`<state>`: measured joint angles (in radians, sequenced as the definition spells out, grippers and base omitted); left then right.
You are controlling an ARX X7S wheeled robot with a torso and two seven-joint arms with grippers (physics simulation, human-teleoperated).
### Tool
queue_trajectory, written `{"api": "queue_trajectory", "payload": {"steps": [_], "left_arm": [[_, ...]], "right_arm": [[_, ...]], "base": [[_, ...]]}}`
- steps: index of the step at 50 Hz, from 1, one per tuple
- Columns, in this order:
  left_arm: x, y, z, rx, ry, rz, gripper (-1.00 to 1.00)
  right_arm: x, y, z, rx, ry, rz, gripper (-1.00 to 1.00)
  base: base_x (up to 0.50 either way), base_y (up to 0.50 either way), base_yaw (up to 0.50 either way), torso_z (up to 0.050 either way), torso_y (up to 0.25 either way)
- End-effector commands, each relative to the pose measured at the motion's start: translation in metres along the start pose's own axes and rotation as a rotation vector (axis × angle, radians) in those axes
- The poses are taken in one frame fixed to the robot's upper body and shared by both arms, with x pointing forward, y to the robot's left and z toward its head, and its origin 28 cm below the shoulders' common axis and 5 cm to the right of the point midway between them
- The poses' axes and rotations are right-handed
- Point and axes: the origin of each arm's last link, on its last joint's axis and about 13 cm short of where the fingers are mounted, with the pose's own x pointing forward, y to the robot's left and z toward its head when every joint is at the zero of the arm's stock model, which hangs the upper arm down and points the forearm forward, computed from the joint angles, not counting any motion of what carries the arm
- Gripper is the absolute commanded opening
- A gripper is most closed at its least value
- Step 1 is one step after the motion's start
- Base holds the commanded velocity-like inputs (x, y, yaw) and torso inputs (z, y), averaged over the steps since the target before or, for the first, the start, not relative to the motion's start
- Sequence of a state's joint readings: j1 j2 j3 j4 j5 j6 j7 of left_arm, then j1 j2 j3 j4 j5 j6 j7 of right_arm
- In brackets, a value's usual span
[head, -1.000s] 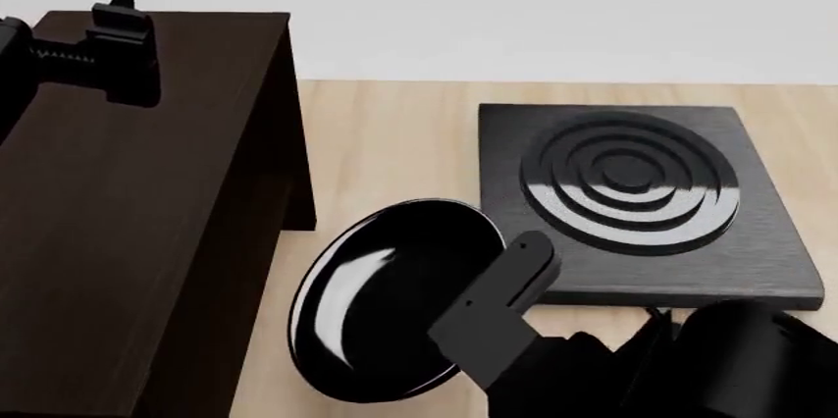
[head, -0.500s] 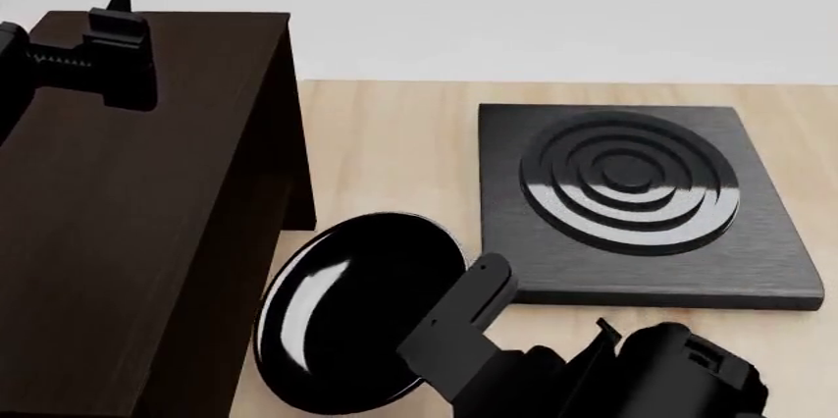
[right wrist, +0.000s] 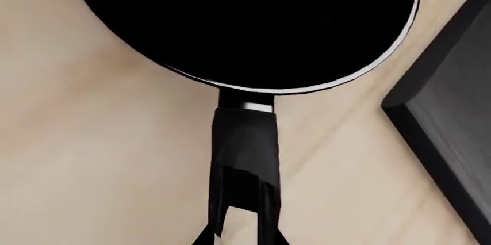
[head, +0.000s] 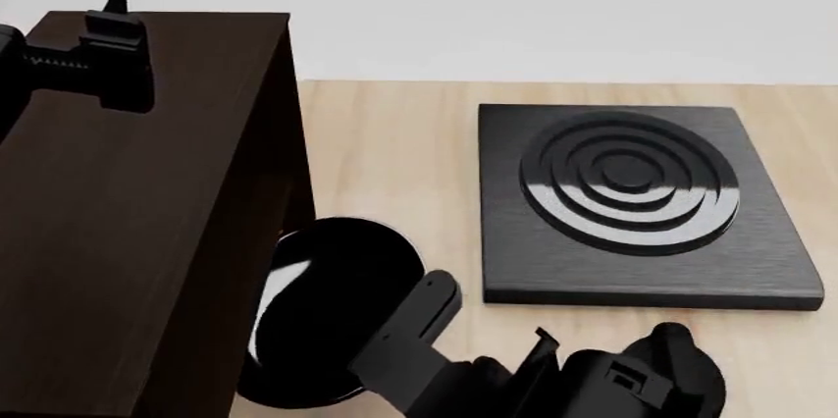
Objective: Put the frying pan under the cabinet shelf.
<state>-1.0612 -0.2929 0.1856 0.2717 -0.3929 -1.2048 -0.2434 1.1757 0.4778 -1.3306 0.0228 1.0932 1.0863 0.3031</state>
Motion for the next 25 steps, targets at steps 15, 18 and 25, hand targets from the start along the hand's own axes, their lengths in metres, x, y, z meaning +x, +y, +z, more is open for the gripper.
{"api": "queue_trajectory", "payload": {"steps": [15,18,25], "left_arm": [[-0.001,0.002,0.002,0.003,-0.002,0.006,1.0],[-0.001,0.001,0.001,0.002,0.0,0.005,1.0],[-0.001,0.001,0.0,0.004,-0.001,0.003,1.0]], "right_arm": [[0.016,0.036,0.017,-0.016,-0.083,0.292,-1.0],[0.02,0.037,0.019,-0.026,-0.085,0.305,-1.0],[0.032,0.035,0.025,-0.034,-0.106,0.323,-1.0]], "base": [[0.0,0.0,0.0,0.0,0.0],[0.0,0.0,0.0,0.0,0.0],[0.0,0.0,0.0,0.0,0.0]]}}
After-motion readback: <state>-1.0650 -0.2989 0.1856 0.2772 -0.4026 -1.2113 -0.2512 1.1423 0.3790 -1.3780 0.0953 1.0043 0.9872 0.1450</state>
